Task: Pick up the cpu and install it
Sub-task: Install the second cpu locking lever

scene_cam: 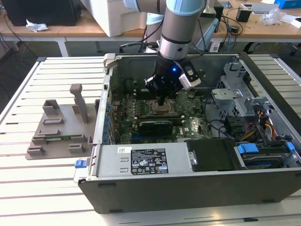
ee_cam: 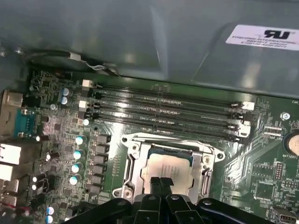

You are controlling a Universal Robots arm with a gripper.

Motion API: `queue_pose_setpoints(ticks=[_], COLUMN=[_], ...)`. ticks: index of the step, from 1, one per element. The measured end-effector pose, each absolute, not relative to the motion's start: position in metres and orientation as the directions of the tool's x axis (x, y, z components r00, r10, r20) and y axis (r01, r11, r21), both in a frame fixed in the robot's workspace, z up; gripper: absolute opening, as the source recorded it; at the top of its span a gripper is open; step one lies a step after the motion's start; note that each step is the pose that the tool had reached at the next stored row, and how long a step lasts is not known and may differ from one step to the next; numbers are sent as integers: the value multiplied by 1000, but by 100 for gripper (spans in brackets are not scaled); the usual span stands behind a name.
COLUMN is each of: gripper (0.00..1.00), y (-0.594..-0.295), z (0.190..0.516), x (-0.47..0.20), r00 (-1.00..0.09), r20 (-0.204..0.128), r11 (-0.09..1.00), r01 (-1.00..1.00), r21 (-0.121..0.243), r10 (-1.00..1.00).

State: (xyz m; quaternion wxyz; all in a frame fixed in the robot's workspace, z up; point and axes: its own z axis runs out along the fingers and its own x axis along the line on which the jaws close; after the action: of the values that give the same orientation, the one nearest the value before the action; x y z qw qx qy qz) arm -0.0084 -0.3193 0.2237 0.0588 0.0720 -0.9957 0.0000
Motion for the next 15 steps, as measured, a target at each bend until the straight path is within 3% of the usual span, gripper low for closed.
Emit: queue_pose_setpoints(ticks=[10, 15], gripper=[11, 11], y=[-319, -319], z=[287, 291], x=[-8, -8], r00=[-983, -983], r20=[117, 117], r11=[990, 990], r01=[-143, -143], r21=[7, 7], r10=[-143, -143])
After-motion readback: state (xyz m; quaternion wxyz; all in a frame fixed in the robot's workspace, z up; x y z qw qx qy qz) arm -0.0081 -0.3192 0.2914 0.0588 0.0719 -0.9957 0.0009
